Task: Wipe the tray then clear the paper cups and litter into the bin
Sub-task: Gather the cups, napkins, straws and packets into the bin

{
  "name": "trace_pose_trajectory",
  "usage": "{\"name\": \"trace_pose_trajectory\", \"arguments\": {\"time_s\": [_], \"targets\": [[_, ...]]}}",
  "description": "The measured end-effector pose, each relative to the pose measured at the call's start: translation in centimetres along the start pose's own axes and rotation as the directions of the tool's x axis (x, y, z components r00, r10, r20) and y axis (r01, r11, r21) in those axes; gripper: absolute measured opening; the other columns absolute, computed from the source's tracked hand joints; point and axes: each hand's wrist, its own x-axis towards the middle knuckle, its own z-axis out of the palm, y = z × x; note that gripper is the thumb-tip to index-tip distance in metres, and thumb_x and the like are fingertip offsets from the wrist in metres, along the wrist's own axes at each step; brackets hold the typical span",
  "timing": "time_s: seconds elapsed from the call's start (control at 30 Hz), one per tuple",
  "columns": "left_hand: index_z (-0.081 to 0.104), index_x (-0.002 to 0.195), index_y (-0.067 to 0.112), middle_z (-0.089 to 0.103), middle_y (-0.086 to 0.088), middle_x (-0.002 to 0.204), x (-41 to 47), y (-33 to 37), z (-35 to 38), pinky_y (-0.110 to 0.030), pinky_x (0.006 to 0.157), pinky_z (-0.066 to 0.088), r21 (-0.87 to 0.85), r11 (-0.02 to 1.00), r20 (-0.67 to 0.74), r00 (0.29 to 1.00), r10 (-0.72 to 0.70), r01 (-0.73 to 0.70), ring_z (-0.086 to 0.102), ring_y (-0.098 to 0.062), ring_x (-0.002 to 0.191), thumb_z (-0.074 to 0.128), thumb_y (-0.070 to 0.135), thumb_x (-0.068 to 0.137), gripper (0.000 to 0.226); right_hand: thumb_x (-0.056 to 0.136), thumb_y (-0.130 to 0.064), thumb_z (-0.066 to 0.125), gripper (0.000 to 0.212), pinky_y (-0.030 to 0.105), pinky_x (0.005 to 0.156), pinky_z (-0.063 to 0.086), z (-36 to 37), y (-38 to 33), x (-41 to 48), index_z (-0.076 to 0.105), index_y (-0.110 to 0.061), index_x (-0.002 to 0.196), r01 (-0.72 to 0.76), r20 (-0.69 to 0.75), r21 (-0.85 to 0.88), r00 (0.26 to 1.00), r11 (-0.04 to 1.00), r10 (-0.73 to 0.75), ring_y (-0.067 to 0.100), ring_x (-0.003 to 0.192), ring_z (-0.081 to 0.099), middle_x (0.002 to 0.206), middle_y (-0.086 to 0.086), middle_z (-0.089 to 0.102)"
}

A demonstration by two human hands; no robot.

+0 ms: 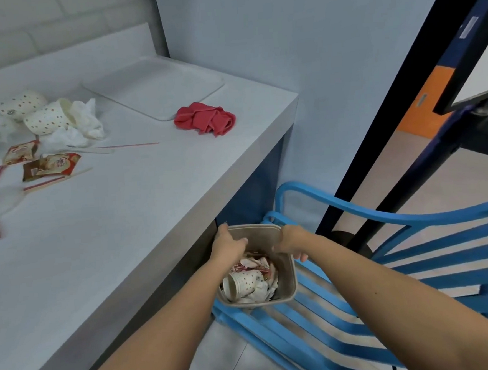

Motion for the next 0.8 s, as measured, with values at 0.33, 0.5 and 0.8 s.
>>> {"name": "trace_pose_trajectory", "arguments": {"time_s": [0.33, 0.5, 0.8], "targets": [[0.048, 0.123, 0.011, 0.056, 0.004, 0.085, -3.9, 4.1, -4.2, -0.027, 0.081, 0.049, 0.026, 0.924, -0.214, 0.900, 0.379, -0.382, 0.062, -0.019, 0.088, 0.050, 0.012, 0.093, 0.030, 0.094, -0.021, 0.051, 0.030, 0.032, 0.074, 0.058, -3.5, -6.5, -2.0, 0.056, -0.002, 0.117, 0.107, 0.088, -0.059, 0.991, 0.992, -0.102, 0.024, 0.073, 0.070, 0.089, 0.018, 0.072], [0.054, 0.112, 0.013, 0.055, 0.001, 0.086, -5.6, 5.1, -8.9, -0.012, 0.060, 0.041, 0.060, 0.876, -0.382, 0.799, 0.464, -0.479, 0.056, -0.016, 0.074, 0.049, 0.012, 0.093, 0.020, 0.094, -0.032, 0.053, 0.027, 0.016, 0.038, 0.035, -6.4, -11.8, -5.6, 0.056, -0.012, 0.076, 0.291, 0.090, -0.103, 0.955, 0.951, -0.283, 0.008, 0.036, 0.046, 0.058, 0.003, 0.057], [0.056, 0.108, 0.011, 0.054, 0.002, 0.091, -7.6, 2.1, -19.7, -0.017, 0.062, 0.039, 0.066, 0.900, -0.607, 0.698, 0.379, -0.431, 0.051, -0.013, 0.077, 0.051, 0.013, 0.092, 0.017, 0.091, -0.037, 0.055, 0.029, 0.022, 0.048, 0.031, -7.1, -22.8, -9.9, 0.062, -0.009, 0.086, 0.517, 0.082, -0.227, 0.855, 0.825, -0.513, 0.013, 0.047, 0.038, 0.058, 0.001, 0.052]]}}
